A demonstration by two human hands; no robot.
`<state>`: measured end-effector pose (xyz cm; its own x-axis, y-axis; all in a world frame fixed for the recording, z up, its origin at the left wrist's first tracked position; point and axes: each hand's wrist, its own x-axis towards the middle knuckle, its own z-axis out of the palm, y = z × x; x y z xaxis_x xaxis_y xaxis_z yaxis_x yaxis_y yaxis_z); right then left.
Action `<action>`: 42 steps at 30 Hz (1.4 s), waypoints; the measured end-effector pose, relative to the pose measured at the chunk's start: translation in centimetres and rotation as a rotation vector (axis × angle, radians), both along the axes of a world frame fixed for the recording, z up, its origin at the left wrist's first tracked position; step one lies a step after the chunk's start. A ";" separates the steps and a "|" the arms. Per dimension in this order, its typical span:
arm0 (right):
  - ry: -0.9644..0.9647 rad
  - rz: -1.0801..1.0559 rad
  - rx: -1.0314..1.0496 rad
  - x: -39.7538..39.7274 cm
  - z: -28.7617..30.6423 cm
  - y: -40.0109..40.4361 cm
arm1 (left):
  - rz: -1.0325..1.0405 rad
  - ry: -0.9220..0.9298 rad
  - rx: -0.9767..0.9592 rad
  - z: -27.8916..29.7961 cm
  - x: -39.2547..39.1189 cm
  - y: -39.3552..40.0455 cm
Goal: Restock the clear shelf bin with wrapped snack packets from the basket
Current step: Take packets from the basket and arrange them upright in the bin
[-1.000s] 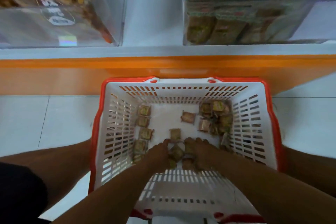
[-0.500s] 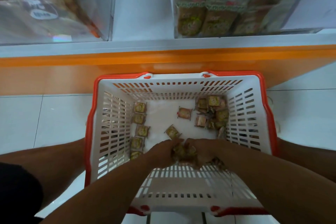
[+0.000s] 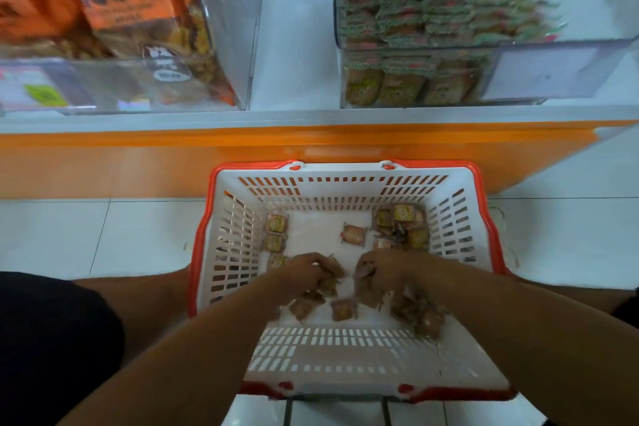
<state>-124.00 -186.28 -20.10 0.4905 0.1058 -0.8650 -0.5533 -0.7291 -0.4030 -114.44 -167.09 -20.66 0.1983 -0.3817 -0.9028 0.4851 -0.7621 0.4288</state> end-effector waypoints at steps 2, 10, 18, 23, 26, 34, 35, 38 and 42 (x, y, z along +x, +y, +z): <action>-0.023 -0.038 -0.029 1.3 2.6 -0.9 | 0.033 0.023 -0.020 1.9 1.4 -0.6; -0.262 0.099 -0.168 4.6 16.7 -3.6 | 0.105 0.097 -0.246 13.0 5.9 -2.4; -0.535 -0.314 0.335 4.0 33.4 -4.9 | 0.043 0.220 -0.568 29.3 8.8 -3.4; -0.804 -0.511 0.514 3.7 37.3 -3.5 | 0.157 0.322 -0.766 34.7 8.5 -3.8; -0.885 -0.630 0.584 4.3 37.1 -3.1 | 0.281 0.323 -0.805 35.6 8.0 -4.7; -0.931 -0.943 0.671 5.4 35.5 -3.2 | 0.409 0.062 -0.806 34.9 7.0 -6.4; -0.929 -0.921 0.674 5.4 35.4 -3.3 | 0.402 0.033 -0.812 34.8 7.0 -6.5; -0.895 -0.835 0.715 5.1 35.5 -3.6 | 0.395 -0.025 -0.834 34.7 7.2 -6.4; -0.895 -0.804 0.712 4.7 36.0 -3.6 | 0.384 -0.046 -0.869 34.8 7.1 -6.0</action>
